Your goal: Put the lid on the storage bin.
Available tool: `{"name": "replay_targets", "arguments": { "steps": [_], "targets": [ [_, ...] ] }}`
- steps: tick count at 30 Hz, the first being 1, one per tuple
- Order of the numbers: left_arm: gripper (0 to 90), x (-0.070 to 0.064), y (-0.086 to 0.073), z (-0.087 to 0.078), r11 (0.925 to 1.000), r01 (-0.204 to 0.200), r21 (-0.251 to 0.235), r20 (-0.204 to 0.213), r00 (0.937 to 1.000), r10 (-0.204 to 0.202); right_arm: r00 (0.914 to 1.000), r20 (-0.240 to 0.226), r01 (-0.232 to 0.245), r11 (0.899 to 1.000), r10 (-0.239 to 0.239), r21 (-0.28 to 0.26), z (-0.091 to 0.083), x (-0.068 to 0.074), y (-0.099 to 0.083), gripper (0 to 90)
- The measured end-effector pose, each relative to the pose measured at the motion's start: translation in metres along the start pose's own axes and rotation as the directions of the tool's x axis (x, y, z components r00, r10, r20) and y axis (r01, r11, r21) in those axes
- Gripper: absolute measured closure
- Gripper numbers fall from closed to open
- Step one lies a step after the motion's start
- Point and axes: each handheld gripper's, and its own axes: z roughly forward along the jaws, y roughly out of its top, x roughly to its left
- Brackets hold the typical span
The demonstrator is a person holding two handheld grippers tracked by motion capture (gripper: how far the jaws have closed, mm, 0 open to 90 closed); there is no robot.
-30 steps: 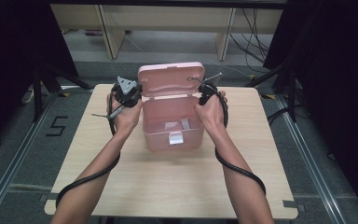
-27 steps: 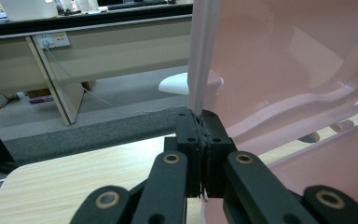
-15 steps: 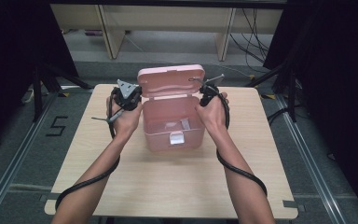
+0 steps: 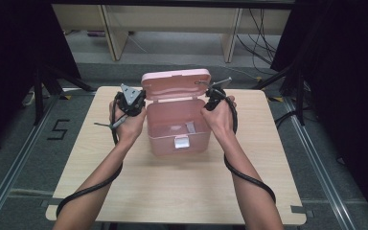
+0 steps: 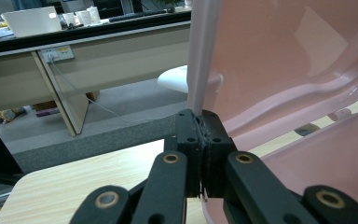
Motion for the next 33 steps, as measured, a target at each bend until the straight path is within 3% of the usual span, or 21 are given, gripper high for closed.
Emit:
{"name": "replay_targets", "arguments": {
  "steps": [2,4,8,9,11,14,18,19,21,23,30,31,33],
  "targets": [
    [87.5,0.0,-0.001,-0.001,1.0,-0.003,-0.002,0.005,1.0,0.003,0.9997,-0.009,0.025,1.0,-0.025,-0.003,-0.005,-0.001,-0.002,73.4],
    [87.5,0.0,-0.002,-0.002,0.9999,-0.011,-0.005,0.006,0.9999,0.011,0.9989,-0.016,0.044,0.998,-0.045,-0.038,-0.011,-0.003,-0.004,70.5],
    [87.4,0.0,-0.004,-0.004,0.9998,-0.019,-0.007,0.012,0.9998,0.019,0.9965,-0.06,0.053,0.996,-0.057,-0.073,-0.027,-0.006,-0.009,70.0],
    [87.4,0.0,-0.004,-0.004,0.9997,-0.022,-0.008,0.012,0.9997,0.022,0.9962,-0.074,0.042,0.997,-0.047,-0.068,-0.03,-0.006,-0.01,71.3],
    [87.4,0.0,-0.006,-0.006,0.9996,-0.024,-0.011,0.016,0.9996,0.024,0.9951,-0.069,0.066,0.996,-0.071,-0.063,-0.038,-0.009,-0.012,78.0],
    [87.3,-0.001,-0.007,-0.008,0.9995,-0.028,-0.011,0.022,0.9994,0.028,0.9958,-0.088,0.021,0.999,-0.023,-0.027,-0.047,-0.013,-0.013,90.0],
    [87.0,-0.001,-0.009,-0.011,0.9993,-0.036,-0.006,0.036,0.9987,0.036,0.9969,-0.077,-0.015,1.0,0.014,-0.009,-0.051,-0.019,-0.013,90.0],
    [87.0,-0.001,-0.01,-0.012,0.9993,-0.036,-0.003,0.04,0.9985,0.036,0.9976,-0.069,0.001,1.0,-0.001,-0.004,-0.051,-0.022,-0.013,90.0],
    [86.8,0.0,-0.011,-0.014,0.9994,-0.033,0.005,0.055,0.998,0.033,0.9973,-0.07,-0.021,1.0,0.021,-0.005,-0.05,-0.025,-0.012,90.0],
    [86.6,0.001,-0.012,-0.015,0.9994,-0.033,0.011,0.066,0.9973,0.032,0.9978,-0.065,-0.013,1.0,0.013,0.0,-0.049,-0.028,-0.012,90.0],
    [86.1,0.001,-0.015,-0.02,0.9992,-0.031,0.026,0.089,0.9956,0.028,0.9953,-0.086,-0.046,0.999,0.044,-0.024,-0.049,-0.027,-0.011,90.0],
    [86.0,0.001,-0.016,-0.02,0.9991,-0.032,0.027,0.092,0.9953,0.029,0.9957,-0.09,-0.023,0.999,0.021,-0.024,-0.05,-0.028,-0.011,90.0],
    [85.9,0.001,-0.017,-0.021,0.999,-0.032,0.03,0.101,0.9945,0.029,0.9942,-0.095,-0.053,0.998,0.051,-0.019,-0.051,-0.027,-0.011,90.0]
  ]
}}
